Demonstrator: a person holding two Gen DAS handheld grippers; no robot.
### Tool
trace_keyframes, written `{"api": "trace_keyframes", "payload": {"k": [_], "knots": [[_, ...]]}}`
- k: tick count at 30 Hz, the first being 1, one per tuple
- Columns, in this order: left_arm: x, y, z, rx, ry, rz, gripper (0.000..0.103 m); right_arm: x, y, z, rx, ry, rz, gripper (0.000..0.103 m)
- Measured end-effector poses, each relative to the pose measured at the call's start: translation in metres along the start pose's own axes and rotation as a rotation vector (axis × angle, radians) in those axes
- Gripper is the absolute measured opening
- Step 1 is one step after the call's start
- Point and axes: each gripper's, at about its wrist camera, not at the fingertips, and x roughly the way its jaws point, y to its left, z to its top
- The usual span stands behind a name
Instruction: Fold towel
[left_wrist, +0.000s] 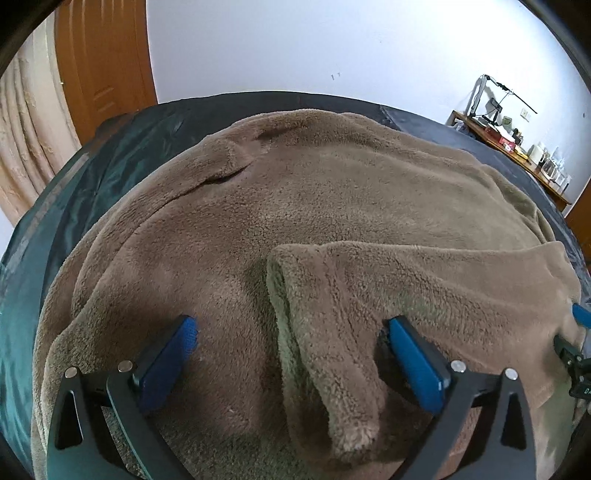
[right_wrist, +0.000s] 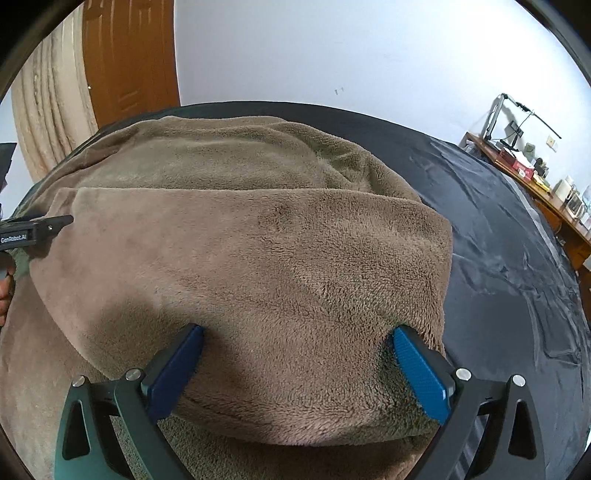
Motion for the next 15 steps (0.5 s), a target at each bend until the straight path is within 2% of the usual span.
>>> {"api": "trace_keyframes", "payload": {"k": [7, 11, 15], "knots": [[-0.041, 0.004, -0.026, 0.023, -0.048, -0.024, 0.103, 0.0, -0.002, -0.001, -0.001, -0.001, 0.002, 0.102], [-0.071, 0.037, -0.051, -0.03, -0.075, -0.088, 0.103, -0.001, -0.002, 0.0, -0.002, -0.002, 0.001, 0.102], [-0.111, 0.084, -0.078, -0.095, -0.136, -0.149, 0.103, -0.001, -0.001, 0.0, -0.006, -0.003, -0.002, 0.102]]}}
